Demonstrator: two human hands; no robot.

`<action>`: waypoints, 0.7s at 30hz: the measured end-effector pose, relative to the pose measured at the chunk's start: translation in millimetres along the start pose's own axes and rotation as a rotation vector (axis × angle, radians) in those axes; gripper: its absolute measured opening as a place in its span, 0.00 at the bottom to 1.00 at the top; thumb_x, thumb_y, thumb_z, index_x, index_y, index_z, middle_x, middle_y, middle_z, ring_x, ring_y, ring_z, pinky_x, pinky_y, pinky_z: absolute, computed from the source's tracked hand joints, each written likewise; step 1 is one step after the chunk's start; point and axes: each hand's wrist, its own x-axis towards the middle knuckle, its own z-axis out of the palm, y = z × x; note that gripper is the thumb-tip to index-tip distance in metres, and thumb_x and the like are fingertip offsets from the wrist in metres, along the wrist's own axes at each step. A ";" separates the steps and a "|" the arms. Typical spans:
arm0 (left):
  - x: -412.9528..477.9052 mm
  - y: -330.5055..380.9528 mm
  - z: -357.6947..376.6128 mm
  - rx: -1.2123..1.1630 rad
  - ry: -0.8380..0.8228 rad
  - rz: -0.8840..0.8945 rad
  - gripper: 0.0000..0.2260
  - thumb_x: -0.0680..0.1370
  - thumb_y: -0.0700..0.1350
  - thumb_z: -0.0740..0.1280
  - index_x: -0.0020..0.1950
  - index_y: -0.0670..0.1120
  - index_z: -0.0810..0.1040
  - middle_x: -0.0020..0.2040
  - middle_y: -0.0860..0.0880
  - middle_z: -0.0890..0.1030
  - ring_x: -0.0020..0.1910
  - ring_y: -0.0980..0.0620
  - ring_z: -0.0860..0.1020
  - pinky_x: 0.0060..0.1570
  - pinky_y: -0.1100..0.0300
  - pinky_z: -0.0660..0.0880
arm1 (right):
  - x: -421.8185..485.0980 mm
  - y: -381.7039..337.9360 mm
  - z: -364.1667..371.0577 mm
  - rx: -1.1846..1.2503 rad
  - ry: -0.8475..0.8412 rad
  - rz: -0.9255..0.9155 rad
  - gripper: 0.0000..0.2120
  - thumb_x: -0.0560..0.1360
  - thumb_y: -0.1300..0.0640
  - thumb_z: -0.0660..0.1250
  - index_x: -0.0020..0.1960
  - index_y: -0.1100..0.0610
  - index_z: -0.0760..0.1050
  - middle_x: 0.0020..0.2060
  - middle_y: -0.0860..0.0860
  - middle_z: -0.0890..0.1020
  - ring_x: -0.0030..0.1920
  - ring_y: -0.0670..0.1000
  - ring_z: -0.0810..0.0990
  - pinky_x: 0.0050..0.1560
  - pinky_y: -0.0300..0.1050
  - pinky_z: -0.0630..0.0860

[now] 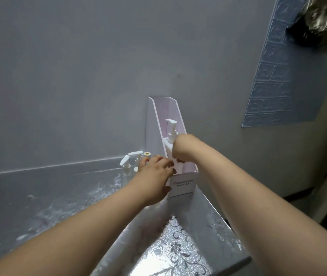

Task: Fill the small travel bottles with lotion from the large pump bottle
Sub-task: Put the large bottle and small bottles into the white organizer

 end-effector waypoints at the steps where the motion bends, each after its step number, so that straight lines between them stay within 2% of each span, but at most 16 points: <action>1: 1.1 -0.2 -0.3 -0.002 -0.004 0.008 0.22 0.78 0.55 0.64 0.72 0.56 0.68 0.74 0.54 0.63 0.74 0.49 0.57 0.70 0.49 0.52 | 2.5 -1.9 3.7 -0.063 -0.109 -0.027 0.06 0.78 0.60 0.59 0.47 0.58 0.75 0.49 0.49 0.80 0.43 0.53 0.77 0.49 0.43 0.76; 2: 1.5 -0.2 -0.7 -0.003 -0.009 0.016 0.22 0.78 0.55 0.63 0.72 0.55 0.68 0.73 0.54 0.64 0.73 0.49 0.58 0.70 0.50 0.53 | 7.8 -2.5 10.4 -0.098 -0.204 -0.042 0.06 0.78 0.61 0.61 0.46 0.59 0.76 0.47 0.53 0.80 0.41 0.53 0.75 0.48 0.43 0.76; 4: 2.8 -1.2 -2.0 0.001 -0.018 0.034 0.23 0.78 0.56 0.64 0.72 0.55 0.69 0.71 0.55 0.67 0.72 0.49 0.60 0.70 0.51 0.54 | 13.3 -2.0 18.8 -0.159 -0.290 -0.065 0.10 0.78 0.62 0.62 0.56 0.63 0.77 0.45 0.56 0.77 0.43 0.53 0.73 0.48 0.43 0.74; 5: 3.9 -2.2 -2.9 0.001 -0.024 0.045 0.23 0.78 0.56 0.64 0.72 0.55 0.69 0.70 0.55 0.68 0.71 0.49 0.61 0.69 0.52 0.54 | 15.6 -0.5 20.5 -0.166 -0.308 -0.064 0.12 0.78 0.61 0.62 0.59 0.64 0.77 0.43 0.55 0.75 0.44 0.54 0.72 0.47 0.43 0.72; 8: 7.6 -6.0 -5.1 -0.017 -0.041 0.069 0.22 0.77 0.55 0.66 0.71 0.56 0.71 0.69 0.56 0.69 0.69 0.48 0.62 0.67 0.53 0.57 | 27.5 0.7 21.6 -0.174 -0.282 -0.078 0.13 0.77 0.61 0.62 0.59 0.63 0.77 0.38 0.53 0.73 0.43 0.54 0.71 0.47 0.44 0.69; 12: 10.3 -9.0 -5.3 -0.032 -0.046 0.086 0.22 0.76 0.54 0.67 0.71 0.57 0.72 0.68 0.57 0.71 0.67 0.48 0.65 0.67 0.52 0.60 | 40.5 -4.4 21.9 -0.014 -0.215 -0.039 0.14 0.79 0.61 0.59 0.63 0.62 0.73 0.47 0.54 0.72 0.46 0.54 0.69 0.48 0.45 0.68; 14: 10.2 -9.1 -5.3 -0.033 -0.048 0.086 0.22 0.77 0.54 0.67 0.71 0.56 0.71 0.69 0.57 0.71 0.67 0.47 0.65 0.67 0.52 0.60 | 47.4 -5.7 24.0 0.081 -0.201 -0.017 0.15 0.78 0.63 0.58 0.63 0.63 0.74 0.50 0.55 0.77 0.46 0.55 0.71 0.48 0.46 0.70; 16: 9.7 -8.2 -5.0 -0.028 -0.043 0.077 0.22 0.77 0.55 0.66 0.71 0.55 0.71 0.69 0.57 0.70 0.67 0.47 0.64 0.67 0.52 0.58 | 53.2 -5.7 27.7 0.088 -0.217 -0.009 0.15 0.77 0.63 0.59 0.60 0.63 0.76 0.56 0.58 0.80 0.46 0.55 0.73 0.54 0.48 0.73; 18: 9.3 -6.9 -5.2 -0.014 -0.041 0.070 0.22 0.77 0.55 0.66 0.71 0.56 0.71 0.69 0.56 0.69 0.68 0.47 0.64 0.67 0.51 0.57 | 53.8 -6.5 28.9 0.056 -0.228 -0.022 0.15 0.77 0.63 0.60 0.61 0.63 0.76 0.60 0.58 0.79 0.48 0.55 0.74 0.59 0.49 0.73; 21: 7.3 -6.2 -7.8 -0.011 -0.067 0.063 0.22 0.78 0.56 0.65 0.72 0.58 0.70 0.70 0.57 0.68 0.69 0.49 0.63 0.67 0.51 0.55 | 46.1 -5.7 19.2 0.083 -0.126 -0.039 0.18 0.79 0.64 0.58 0.68 0.61 0.71 0.65 0.56 0.75 0.60 0.56 0.75 0.65 0.48 0.70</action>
